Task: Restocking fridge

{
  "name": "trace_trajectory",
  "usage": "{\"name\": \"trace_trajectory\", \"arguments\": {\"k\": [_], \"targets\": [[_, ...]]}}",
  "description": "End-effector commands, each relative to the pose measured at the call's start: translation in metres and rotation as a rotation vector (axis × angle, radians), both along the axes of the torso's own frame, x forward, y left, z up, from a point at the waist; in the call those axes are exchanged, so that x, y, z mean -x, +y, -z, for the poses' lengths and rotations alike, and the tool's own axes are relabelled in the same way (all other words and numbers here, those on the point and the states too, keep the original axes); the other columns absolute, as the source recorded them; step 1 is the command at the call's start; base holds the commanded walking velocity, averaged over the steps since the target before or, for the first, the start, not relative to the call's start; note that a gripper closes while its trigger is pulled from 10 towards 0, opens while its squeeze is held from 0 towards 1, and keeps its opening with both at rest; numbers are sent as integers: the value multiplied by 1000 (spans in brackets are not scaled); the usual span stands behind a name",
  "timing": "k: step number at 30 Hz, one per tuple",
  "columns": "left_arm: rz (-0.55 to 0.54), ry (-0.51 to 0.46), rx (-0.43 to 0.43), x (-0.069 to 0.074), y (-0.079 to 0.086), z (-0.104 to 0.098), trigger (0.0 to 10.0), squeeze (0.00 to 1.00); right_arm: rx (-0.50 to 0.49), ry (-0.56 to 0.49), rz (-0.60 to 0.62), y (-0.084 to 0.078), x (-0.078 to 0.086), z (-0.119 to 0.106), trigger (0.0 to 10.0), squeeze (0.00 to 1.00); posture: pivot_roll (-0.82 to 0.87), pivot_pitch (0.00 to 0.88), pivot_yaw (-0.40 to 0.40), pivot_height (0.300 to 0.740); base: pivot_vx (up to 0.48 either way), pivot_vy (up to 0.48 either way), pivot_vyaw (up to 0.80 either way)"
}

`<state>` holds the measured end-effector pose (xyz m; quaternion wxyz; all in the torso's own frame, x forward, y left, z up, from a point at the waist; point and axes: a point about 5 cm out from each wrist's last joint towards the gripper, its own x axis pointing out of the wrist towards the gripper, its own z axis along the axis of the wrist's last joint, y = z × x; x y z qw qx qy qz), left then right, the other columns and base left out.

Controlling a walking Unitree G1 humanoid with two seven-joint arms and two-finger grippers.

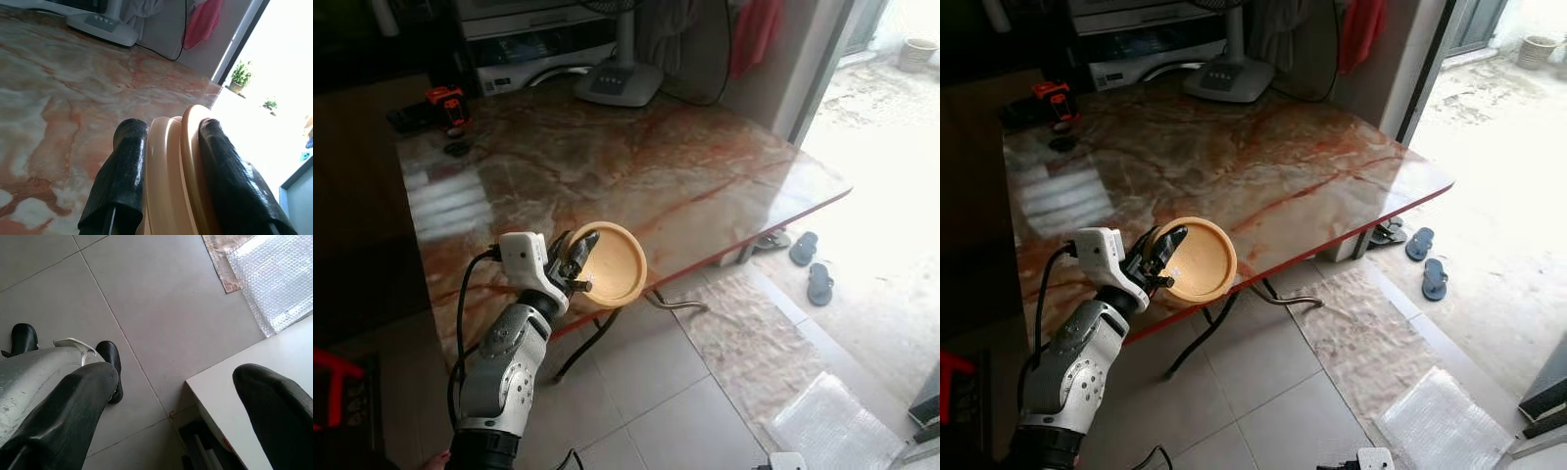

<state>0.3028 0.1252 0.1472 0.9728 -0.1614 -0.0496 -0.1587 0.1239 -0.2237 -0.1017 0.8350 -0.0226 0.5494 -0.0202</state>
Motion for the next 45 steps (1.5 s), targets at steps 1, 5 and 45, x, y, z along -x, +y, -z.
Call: {"name": "trace_trajectory", "arguments": {"k": [1, 5, 45], "targets": [[3, -20, -15, 0, -1, -3, 10000, 0, 1, 11, -3, 0, 3, 1, 10000, 0, -102, 38, -2, 740, 0, -259, -800], [5, -16, -7, -1, -1, -3, 10000, 0, 1, 10, -3, 0, 3, 1, 10000, 0, -103, 38, -3, 740, 0, -65, -800], [20, -32, -19, -1, -4, -4, 10000, 0, -2, 14, -8, 0, 3, 1, 10000, 0, -101, 38, -5, 740, 0, 0, -800]]}}
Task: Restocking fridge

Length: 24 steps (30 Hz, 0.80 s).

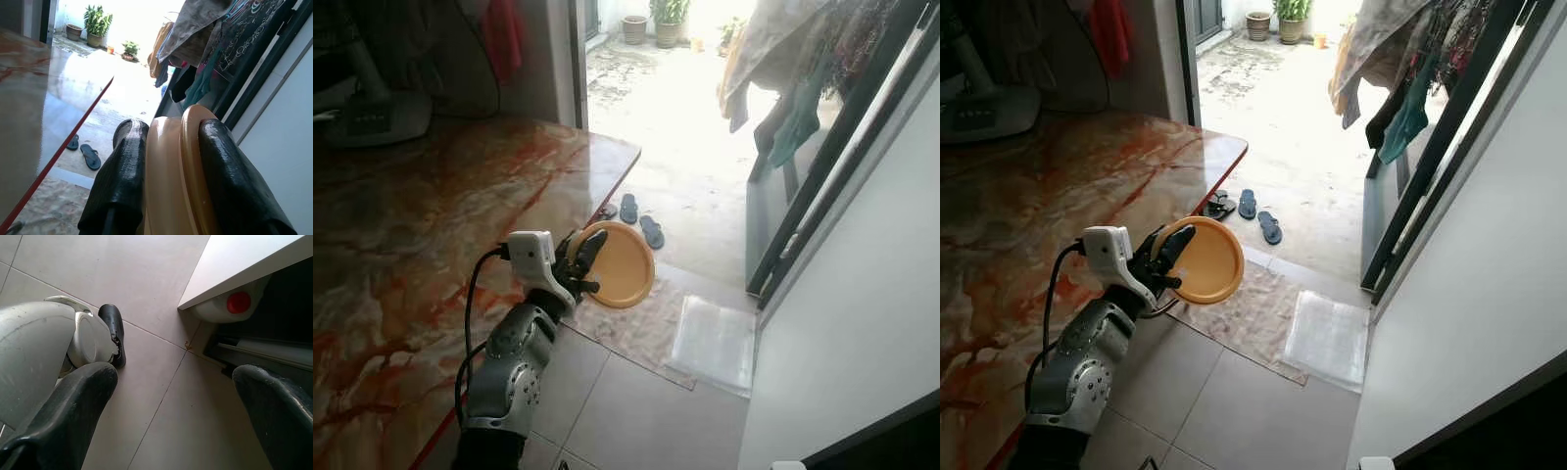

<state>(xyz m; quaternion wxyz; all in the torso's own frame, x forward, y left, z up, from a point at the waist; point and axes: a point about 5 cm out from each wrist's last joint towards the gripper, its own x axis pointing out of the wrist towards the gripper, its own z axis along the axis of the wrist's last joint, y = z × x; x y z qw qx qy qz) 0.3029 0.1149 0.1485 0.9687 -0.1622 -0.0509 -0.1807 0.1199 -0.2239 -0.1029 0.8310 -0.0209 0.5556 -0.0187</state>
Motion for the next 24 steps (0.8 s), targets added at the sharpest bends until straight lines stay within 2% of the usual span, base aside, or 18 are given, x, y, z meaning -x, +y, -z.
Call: {"name": "trace_trajectory", "arguments": {"k": [1, 24], "targets": [[-22, -23, -19, -1, 6, -3, 10000, 0, 2, -1, -8, 0, -1, 0, 10000, 0, -101, 36, -4, 740, 0, 0, -800], [-27, -17, -24, -2, 6, -1, 10000, 0, 2, 2, -11, 0, -1, 0, 10000, 0, -104, 38, -6, 740, 0, 0, -800]]}}
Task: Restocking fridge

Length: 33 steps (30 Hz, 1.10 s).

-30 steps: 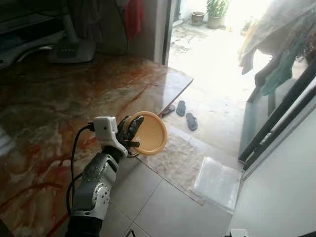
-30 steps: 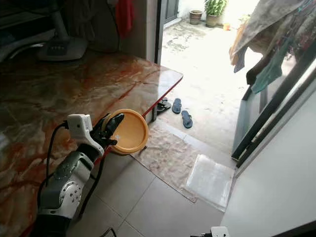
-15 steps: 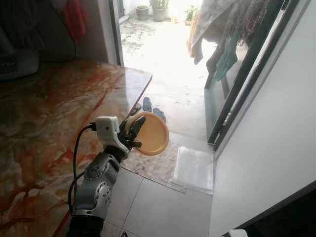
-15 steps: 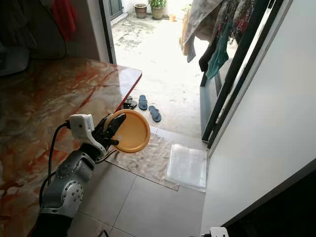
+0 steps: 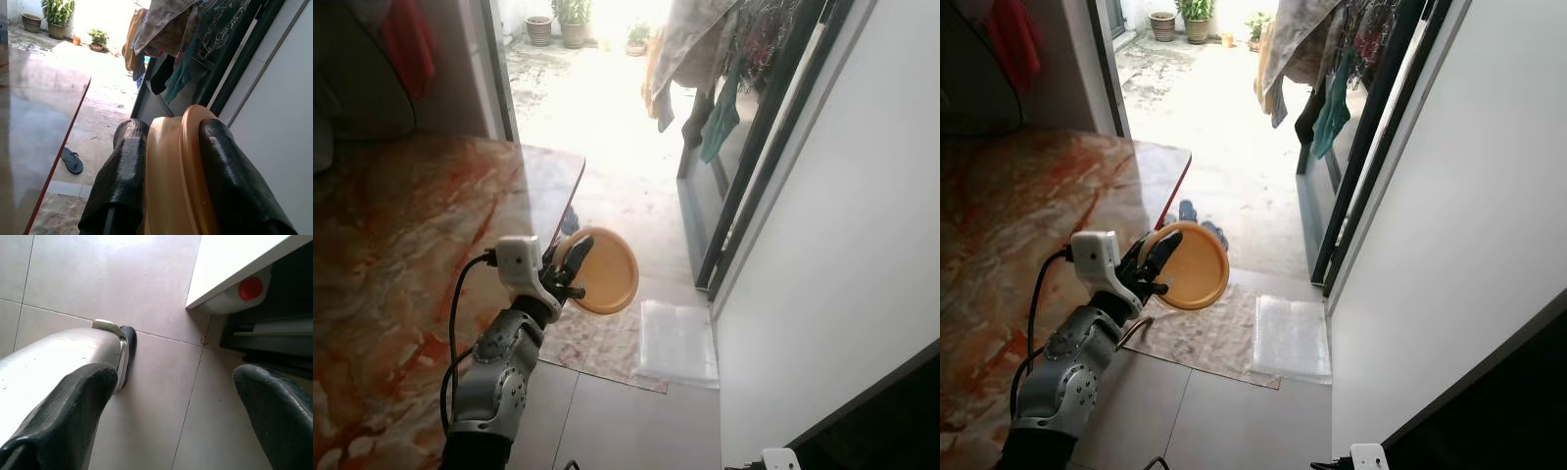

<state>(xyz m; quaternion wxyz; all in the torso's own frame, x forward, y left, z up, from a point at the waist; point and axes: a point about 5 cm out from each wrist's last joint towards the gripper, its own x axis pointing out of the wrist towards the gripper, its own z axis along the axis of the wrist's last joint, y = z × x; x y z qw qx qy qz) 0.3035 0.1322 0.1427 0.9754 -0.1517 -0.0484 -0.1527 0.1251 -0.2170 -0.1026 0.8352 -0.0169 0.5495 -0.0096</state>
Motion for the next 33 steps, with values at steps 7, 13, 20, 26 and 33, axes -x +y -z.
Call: {"name": "trace_trajectory", "arguments": {"k": [7, 13, 20, 26, 33], "targets": [[32, -24, 0, -1, -11, -5, 10000, 0, 19, 16, 1, -7, 4, 0, 10000, 0, -102, 39, -7, 740, 0, 0, -800], [43, -15, -3, -1, -11, -3, 10000, 0, 17, 16, 2, -7, 4, 0, 10000, 0, -100, 40, -5, 740, 0, 0, -800], [39, 2, -15, -1, -10, 1, 10000, 0, 14, 15, 4, -6, 4, 0, 10000, 0, -100, 40, -1, 740, 0, 0, -800], [-46, 58, -58, -6, 6, 15, 10000, 0, 10, 13, 8, -4, 4, 0, 10000, 0, -103, 36, 10, 740, 0, 0, -800], [-149, 215, -57, -12, 37, 49, 10000, 0, -1, 4, 24, 0, 2, 1, 10000, 0, -111, 29, 33, 740, 0, 0, -800]]}}
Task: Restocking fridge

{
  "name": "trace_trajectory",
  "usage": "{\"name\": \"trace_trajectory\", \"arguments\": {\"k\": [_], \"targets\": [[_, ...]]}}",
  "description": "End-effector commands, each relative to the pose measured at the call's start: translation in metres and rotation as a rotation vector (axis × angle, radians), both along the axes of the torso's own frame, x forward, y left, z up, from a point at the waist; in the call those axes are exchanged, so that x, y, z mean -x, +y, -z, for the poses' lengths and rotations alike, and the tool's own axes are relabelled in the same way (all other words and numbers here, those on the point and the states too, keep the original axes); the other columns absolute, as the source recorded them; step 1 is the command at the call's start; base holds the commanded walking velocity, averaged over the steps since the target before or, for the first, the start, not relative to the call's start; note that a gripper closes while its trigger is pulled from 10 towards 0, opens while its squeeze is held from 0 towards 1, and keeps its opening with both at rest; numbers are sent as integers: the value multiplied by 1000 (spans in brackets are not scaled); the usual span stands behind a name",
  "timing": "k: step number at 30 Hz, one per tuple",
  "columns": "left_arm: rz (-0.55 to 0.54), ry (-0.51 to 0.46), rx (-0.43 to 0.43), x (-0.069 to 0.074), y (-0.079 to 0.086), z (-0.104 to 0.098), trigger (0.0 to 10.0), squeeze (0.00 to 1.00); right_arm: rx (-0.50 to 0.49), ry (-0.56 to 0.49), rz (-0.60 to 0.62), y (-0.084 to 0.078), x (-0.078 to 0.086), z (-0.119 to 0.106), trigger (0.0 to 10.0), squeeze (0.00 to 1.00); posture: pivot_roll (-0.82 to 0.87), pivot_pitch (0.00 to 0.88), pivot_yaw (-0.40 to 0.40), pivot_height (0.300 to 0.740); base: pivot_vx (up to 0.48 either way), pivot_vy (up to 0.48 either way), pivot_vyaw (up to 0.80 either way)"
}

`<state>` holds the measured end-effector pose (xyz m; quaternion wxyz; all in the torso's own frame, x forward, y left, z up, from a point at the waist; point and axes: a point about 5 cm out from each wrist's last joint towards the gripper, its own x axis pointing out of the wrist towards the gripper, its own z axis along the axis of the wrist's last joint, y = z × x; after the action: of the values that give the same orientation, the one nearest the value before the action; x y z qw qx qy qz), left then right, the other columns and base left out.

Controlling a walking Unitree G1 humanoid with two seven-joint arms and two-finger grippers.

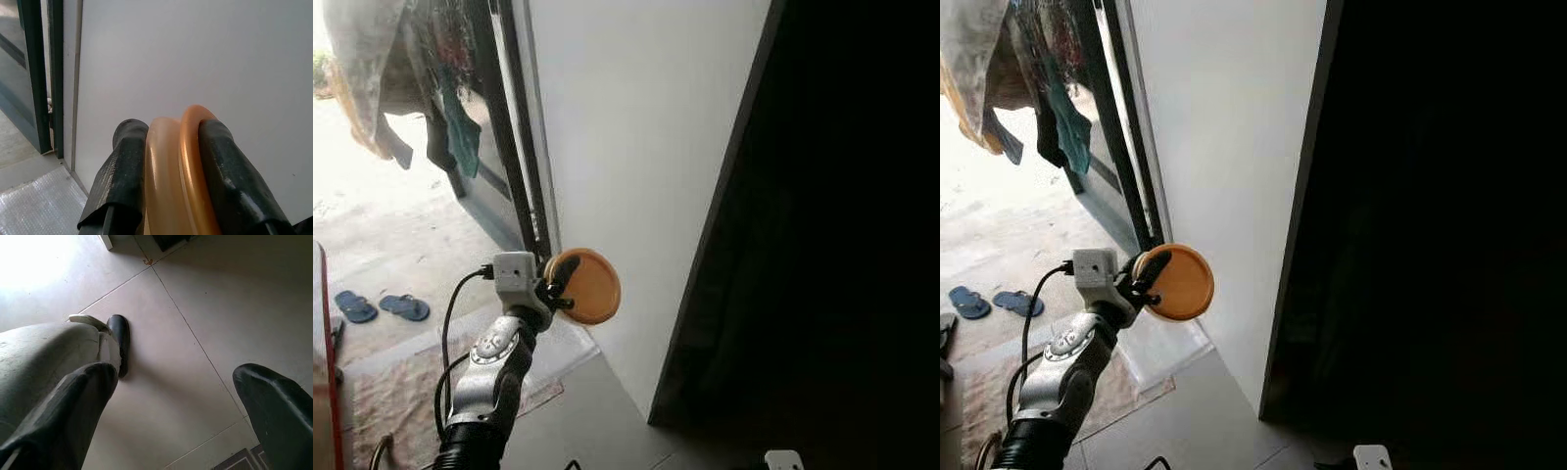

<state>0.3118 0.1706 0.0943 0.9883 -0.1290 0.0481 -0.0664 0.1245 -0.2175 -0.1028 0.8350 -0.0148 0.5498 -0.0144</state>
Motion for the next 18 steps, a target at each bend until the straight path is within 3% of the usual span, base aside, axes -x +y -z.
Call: {"name": "trace_trajectory", "arguments": {"k": [1, 4, 5, 9, 14, 18], "targets": [[-22, 36, 37, -4, 3, 8, 10000, 0, -5, 1, 18, 1, 1, 1, 10000, 0, -119, 27, 37, 740, 0, 0, -800], [-63, 101, 76, -5, 10, 20, 10000, 0, -8, -3, 29, 3, 1, 1, 10000, 0, -130, 25, 44, 740, 0, 0, -483], [-97, 196, 122, -4, 16, 37, 10000, 0, -5, -7, 35, 4, 0, 1, 10000, 0, -134, 22, 49, 740, 0, 0, 0], [-128, 319, 128, 1, 24, 61, 10000, 0, -4, -11, 44, 6, 0, 1, 10000, 0, -138, 18, 58, 740, 0, 0, 0], [-206, 482, 150, 19, 36, 92, 10000, 0, -15, -13, 65, 13, 0, 3, 10000, 0, -168, 2, 84, 740, 0, 0, 0], [-227, 542, 141, 28, 39, 104, 10000, 0, -17, -14, 73, 15, 1, 3, 10000, 0, -184, 0, 89, 740, 0, 0, 0]]}}
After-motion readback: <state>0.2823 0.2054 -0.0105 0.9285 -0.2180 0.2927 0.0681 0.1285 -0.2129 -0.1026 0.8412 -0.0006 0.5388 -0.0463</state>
